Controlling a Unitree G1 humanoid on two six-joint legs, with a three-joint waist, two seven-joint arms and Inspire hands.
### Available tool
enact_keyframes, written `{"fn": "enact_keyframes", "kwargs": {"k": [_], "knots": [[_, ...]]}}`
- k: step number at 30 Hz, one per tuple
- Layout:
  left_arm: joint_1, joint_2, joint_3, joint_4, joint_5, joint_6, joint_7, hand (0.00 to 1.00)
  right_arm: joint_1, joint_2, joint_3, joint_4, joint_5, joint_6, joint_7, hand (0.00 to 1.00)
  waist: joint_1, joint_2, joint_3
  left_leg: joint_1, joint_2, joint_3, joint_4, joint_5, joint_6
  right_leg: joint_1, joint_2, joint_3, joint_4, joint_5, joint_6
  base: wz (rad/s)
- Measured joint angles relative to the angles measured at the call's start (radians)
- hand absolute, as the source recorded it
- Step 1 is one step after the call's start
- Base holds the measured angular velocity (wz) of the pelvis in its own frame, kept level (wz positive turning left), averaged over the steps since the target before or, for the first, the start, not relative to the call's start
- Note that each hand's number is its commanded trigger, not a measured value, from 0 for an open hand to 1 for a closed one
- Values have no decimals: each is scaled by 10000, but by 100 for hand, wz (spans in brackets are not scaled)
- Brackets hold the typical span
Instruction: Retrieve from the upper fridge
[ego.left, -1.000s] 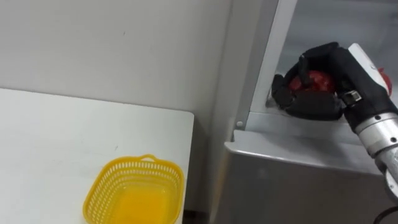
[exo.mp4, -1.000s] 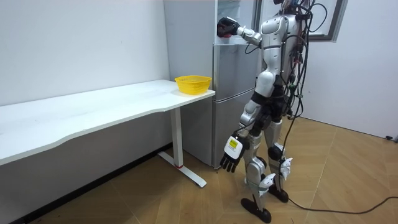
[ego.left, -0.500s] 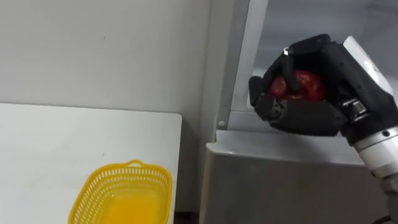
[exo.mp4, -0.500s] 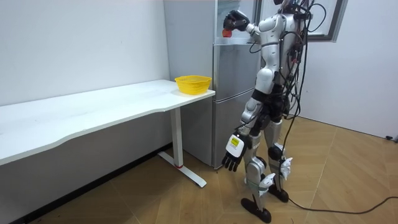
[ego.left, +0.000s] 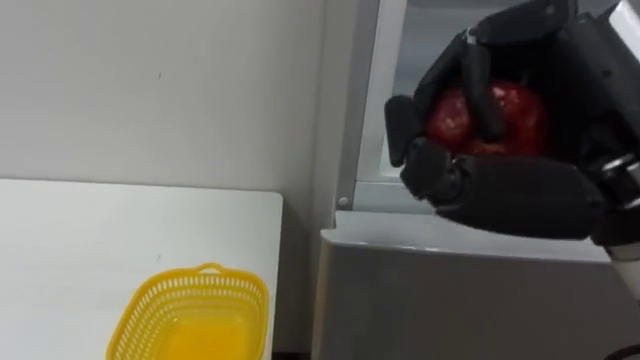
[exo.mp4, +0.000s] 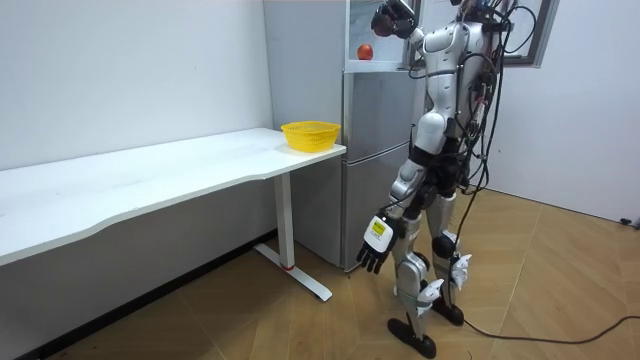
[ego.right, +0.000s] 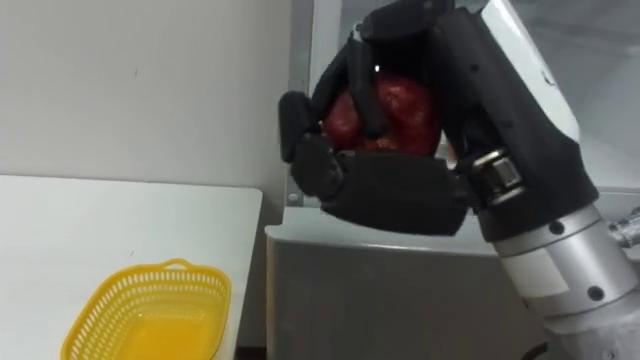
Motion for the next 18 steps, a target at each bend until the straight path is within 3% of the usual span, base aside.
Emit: {"fn": "enact_keyframes", "kwargs": {"k": [3, 10, 13, 18], "knots": [[-65, 31, -199, 98, 7, -11, -181, 0, -1, 177, 628, -6, -228, -29, 384, 100, 73, -60, -8, 53, -1, 9, -7, 4, -3, 52, 0, -20, -11, 0, 0, 0], [-606, 328, -745, 217, 14, -17, -294, 0, -12, 549, 1877, 79, -803, 43, 1406, 100, 609, -357, 151, -8, -6, -168, 43, 17, -22, 51, 1, -108, -10, 2, -3, 4], [-729, 357, -737, 354, 53, -10, -326, 0, -14, 839, 1891, 132, -1355, 60, 1624, 100, 820, -375, 169, -133, -38, -349, 72, 15, -20, 25, -9, -330, -13, 12, -16, 17], [-823, 348, -762, 424, 26, 36, -343, 0, -473, 895, 2585, 1199, -2150, 86, 1707, 100, 1162, -373, 187, -186, -88, -529, 41, 23, -32, 18, 0, -581, -31, 12, -15, 12]]}}
